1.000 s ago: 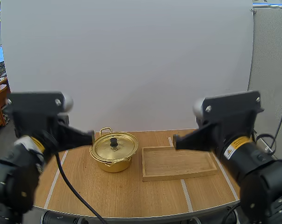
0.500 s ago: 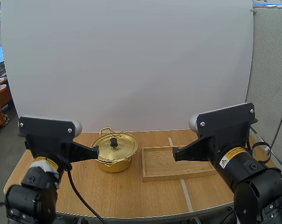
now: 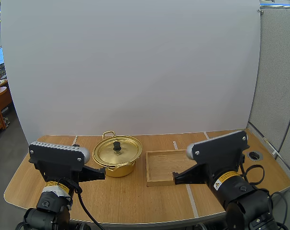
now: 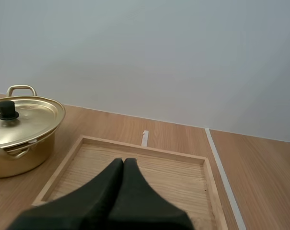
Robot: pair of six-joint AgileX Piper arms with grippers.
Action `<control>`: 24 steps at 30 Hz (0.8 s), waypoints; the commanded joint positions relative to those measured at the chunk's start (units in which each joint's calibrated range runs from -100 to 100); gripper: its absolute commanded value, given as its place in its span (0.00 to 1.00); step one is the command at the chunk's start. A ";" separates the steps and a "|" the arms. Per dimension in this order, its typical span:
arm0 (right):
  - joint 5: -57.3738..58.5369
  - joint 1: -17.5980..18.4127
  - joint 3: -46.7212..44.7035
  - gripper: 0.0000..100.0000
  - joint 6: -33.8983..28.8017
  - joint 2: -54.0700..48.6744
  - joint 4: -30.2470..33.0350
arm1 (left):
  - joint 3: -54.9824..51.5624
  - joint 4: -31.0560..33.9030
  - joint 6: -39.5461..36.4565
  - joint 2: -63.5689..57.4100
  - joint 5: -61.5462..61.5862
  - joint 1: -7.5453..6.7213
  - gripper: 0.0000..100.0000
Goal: Open the pot, put the grape inside, and close it
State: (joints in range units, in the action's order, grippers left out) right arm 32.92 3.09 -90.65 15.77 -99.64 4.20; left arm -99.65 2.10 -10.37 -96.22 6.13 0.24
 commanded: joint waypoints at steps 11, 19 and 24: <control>-1.07 -0.42 -9.35 0.00 -0.17 -0.36 -0.55 | -0.35 -1.37 -3.29 -0.21 19.98 0.16 0.00; -1.27 -0.42 -9.35 0.00 -0.17 -0.36 -0.55 | -0.35 -1.37 -3.29 -0.21 19.24 0.16 0.00; -1.27 -0.42 -9.35 0.00 -0.17 -0.36 -0.55 | -0.35 -1.37 -3.29 -0.21 19.24 0.16 0.00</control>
State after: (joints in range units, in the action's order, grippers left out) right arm 31.99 2.95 -99.77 15.77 -99.74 3.82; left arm -99.91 1.89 -13.04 -96.22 26.32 0.24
